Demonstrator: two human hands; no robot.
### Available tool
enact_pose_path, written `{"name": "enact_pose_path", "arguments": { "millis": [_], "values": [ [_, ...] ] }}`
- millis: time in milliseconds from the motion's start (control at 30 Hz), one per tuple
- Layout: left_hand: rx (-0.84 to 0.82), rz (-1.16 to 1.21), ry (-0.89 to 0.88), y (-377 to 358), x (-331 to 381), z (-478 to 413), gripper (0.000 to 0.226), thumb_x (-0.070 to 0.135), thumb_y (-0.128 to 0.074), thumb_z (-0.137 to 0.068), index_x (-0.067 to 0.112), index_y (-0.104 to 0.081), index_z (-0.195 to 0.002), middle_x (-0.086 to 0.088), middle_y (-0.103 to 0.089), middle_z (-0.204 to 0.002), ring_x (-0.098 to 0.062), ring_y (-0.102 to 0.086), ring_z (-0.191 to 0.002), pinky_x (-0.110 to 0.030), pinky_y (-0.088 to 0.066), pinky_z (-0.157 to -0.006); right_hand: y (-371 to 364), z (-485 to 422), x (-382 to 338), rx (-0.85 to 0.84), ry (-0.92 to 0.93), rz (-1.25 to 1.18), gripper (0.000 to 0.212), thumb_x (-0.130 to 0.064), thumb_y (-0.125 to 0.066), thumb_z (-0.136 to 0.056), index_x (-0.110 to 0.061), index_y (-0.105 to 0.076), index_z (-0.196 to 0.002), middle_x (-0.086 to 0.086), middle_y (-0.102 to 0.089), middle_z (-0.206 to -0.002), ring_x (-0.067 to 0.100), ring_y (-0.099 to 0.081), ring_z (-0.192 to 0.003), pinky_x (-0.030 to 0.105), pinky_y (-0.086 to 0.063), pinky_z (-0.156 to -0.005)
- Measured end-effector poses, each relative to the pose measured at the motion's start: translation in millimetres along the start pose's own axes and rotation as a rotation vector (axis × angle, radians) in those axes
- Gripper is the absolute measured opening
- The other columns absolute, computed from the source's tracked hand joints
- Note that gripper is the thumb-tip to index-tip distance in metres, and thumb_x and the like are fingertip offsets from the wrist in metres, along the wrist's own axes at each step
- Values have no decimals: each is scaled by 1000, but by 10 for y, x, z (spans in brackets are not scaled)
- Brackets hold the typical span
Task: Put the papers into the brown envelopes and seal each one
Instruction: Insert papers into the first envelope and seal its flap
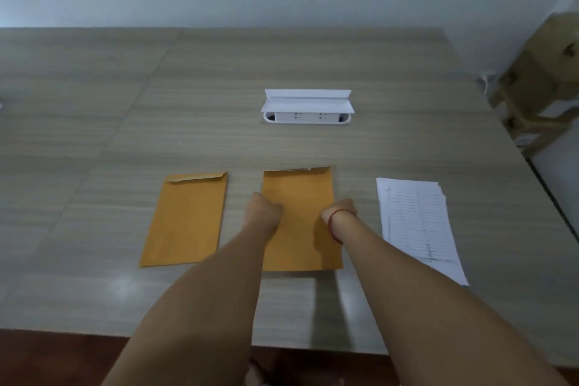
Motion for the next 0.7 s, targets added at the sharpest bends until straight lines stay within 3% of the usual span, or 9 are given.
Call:
{"name": "enact_pose_path", "arguments": {
  "millis": [67,200,300,400,533,700],
  "values": [
    [-20,-21,-14,-142,28,54,37,30,-63,-89,5,-50,-114,-12,-59,-109,-27,-58,-96,-34,-50,-72,33,-105,119,87,45,80,21,3,-45,-92,-10,-45,-75,6,-47,-76,18,-48,-68,26,-41,-69],
    [-34,-125,-3,-407,-94,167,41,33,-66,-86,6,-51,-113,-13,-57,-115,-30,-58,-103,-40,-53,-84,59,-206,471,67,20,252,13,1,-51,-88,-11,-53,-85,6,-56,-82,20,-54,-70,27,-43,-65],
    [-11,-217,26,-420,-139,173,47,35,-68,-84,8,-49,-117,-13,-51,-122,-31,-52,-113,-45,-50,-95,40,-259,524,62,52,321,12,0,-54,-84,-12,-57,-86,7,-61,-87,24,-60,-77,28,-46,-65],
    [24,-291,42,-399,-115,134,51,33,-69,-82,10,-46,-122,-12,-45,-127,-30,-45,-120,-44,-47,-97,-11,-389,482,59,103,331,21,-4,-60,-79,-12,-63,-99,8,-66,-101,26,-65,-88,32,-53,-70],
    [32,-294,-74,-379,-17,29,51,31,-68,-84,11,-47,-126,-11,-46,-128,-29,-47,-119,-42,-48,-96,-11,-445,321,56,211,398,39,-7,-61,-86,-17,-54,-123,8,-56,-121,27,-59,-107,35,-52,-87],
    [-63,-277,-216,-461,68,-103,56,32,-61,-88,14,-39,-136,-13,-46,-132,-31,-49,-121,-43,-46,-99,-36,-579,206,-9,285,463,60,-7,-53,-90,-22,-34,-145,10,-47,-133,28,-53,-117,39,-50,-94]
  ]
}}
Point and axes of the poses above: each hand's wrist, its own z-axis away from the middle knuckle, its own y-axis out of the back of the hand, x = y × z, the point moved 3 cm from there along -z, towards the middle knuckle
